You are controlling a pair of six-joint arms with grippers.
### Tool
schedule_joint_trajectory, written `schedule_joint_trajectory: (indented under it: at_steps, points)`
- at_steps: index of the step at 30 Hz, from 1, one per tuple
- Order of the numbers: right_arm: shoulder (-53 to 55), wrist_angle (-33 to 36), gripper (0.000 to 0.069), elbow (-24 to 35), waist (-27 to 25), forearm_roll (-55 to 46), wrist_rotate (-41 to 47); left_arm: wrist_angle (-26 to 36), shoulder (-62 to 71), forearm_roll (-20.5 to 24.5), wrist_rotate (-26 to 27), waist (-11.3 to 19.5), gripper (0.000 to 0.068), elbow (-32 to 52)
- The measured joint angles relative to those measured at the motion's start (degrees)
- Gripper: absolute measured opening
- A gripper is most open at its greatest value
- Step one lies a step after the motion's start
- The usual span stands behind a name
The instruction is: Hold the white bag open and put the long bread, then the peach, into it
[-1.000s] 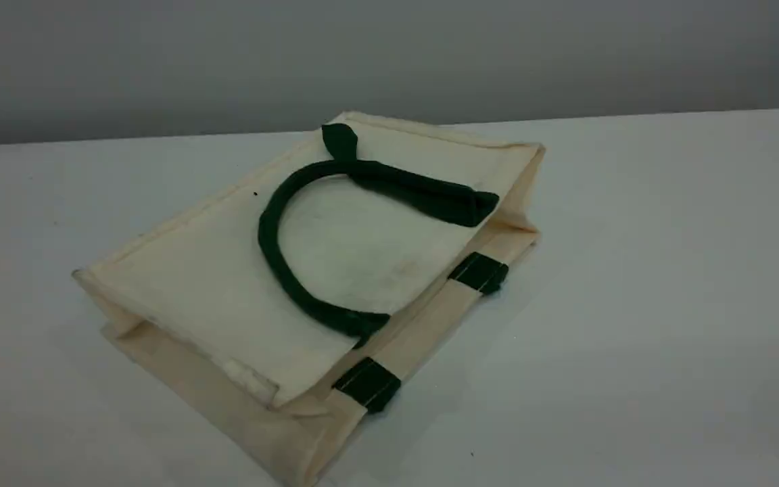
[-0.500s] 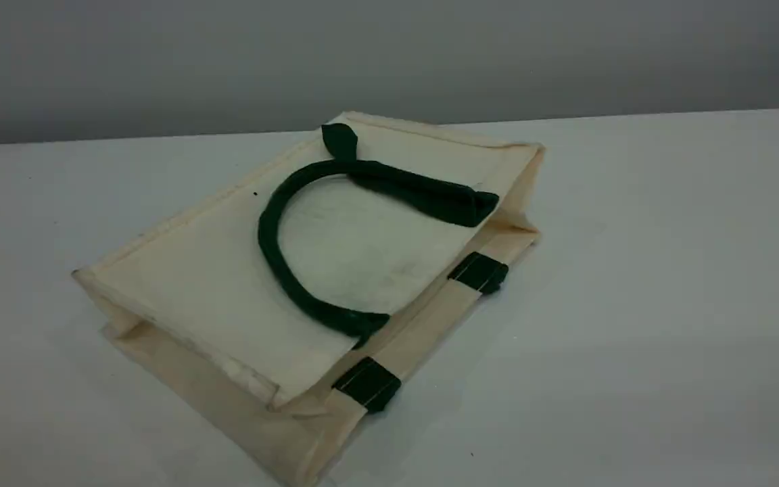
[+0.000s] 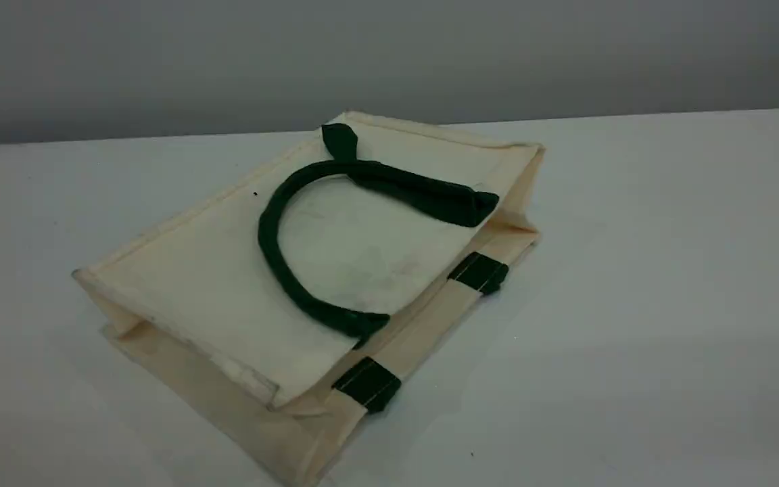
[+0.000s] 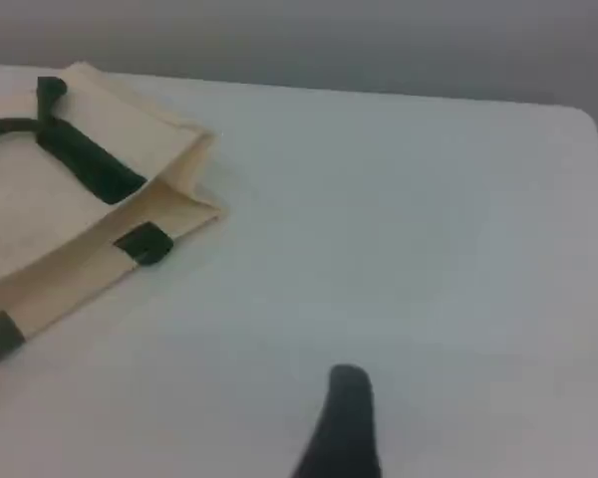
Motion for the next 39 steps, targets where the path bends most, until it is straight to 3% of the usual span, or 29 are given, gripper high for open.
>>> schedule_joint_trajectory:
  at_steps: [25, 30, 36, 39]
  points:
    - [0.0, 0.5, 0.0589, 0.0, 0.0, 0.4, 0.0, -2.2, 0.0, -0.3, 0.0, 0.2, 0.0467, 1.8]
    - [0.0, 0.3, 0.0589, 0.0, -0.3, 0.5, 0.0, -2.2, 0.0, -0.2, 0.0, 5.4, 0.0467, 1.8]
    - [0.0, 0.3, 0.0589, 0.0, -6.3, 1.4, 0.0, -2.2, -2.2, -0.2, 0.0, 13.7, 0.0467, 1.8]
    - [0.0, 0.3, 0.0589, 0.0, -8.2, 1.3, 0.0, -2.2, -5.3, -0.2, 0.0, 15.1, 0.0467, 1.8]
